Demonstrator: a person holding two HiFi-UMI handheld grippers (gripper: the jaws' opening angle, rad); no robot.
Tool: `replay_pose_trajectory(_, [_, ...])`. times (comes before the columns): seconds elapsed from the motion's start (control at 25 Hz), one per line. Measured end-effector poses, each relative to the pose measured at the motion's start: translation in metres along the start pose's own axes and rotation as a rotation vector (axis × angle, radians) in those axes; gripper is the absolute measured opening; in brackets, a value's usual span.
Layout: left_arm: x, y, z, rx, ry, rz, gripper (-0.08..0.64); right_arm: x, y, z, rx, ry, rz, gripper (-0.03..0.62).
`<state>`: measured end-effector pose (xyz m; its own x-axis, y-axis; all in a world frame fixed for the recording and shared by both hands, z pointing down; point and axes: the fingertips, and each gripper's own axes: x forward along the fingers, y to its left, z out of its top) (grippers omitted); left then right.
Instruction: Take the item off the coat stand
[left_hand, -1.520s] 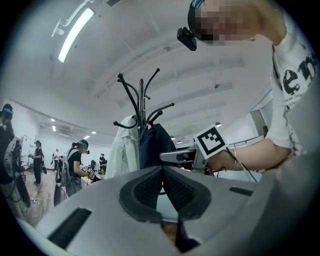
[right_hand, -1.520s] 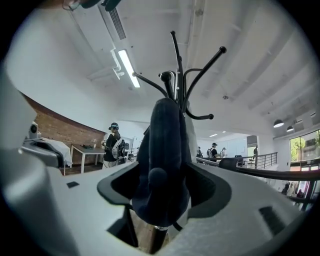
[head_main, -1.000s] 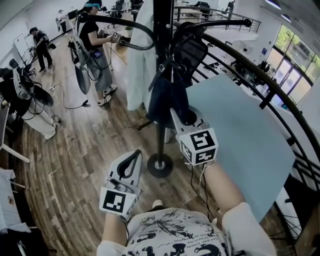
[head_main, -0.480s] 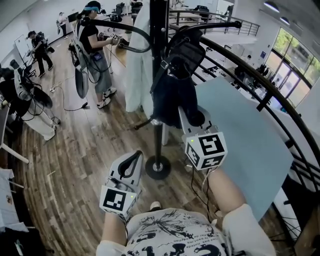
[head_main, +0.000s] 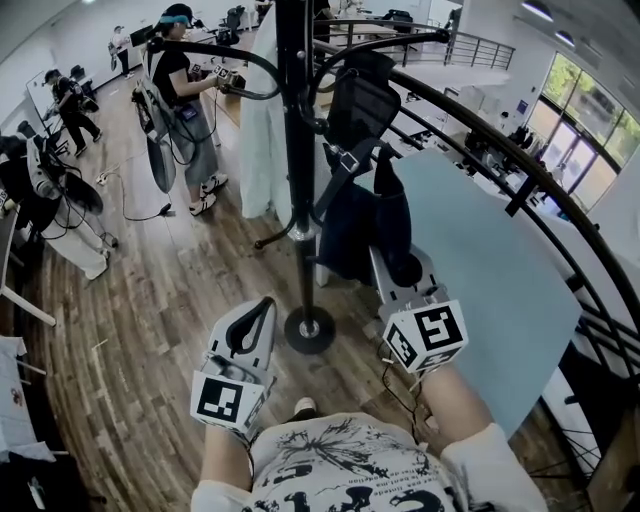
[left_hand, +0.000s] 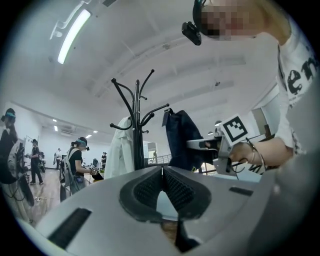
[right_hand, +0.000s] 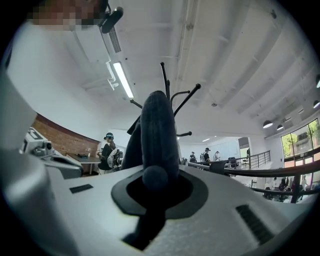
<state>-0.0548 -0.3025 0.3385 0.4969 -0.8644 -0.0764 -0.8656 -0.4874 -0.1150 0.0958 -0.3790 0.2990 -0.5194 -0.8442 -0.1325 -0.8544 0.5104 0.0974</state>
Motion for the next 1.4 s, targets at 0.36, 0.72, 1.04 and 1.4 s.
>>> replay_pose_trajectory(0.36, [-0.007,-0.014,0.002,-0.015,0.000,0.035,0.005,-0.052,0.007,-0.068,0.010,0.160,0.032,0.026])
replay_pose_trajectory(0.72, [-0.004,-0.022,0.010,-0.009,-0.002,0.038,0.005,-0.070,0.008,-0.072,0.015,0.161,0.040,0.026])
replay_pose_trajectory(1.04, [0.001,-0.016,0.008,-0.002,0.002,0.041,0.005,-0.064,0.007,-0.074,0.016,0.153,0.046,0.017])
replay_pose_trajectory(1.4, [0.001,-0.015,0.007,-0.004,0.004,0.046,0.005,-0.063,0.010,-0.075,0.021,0.153,0.055,0.017])
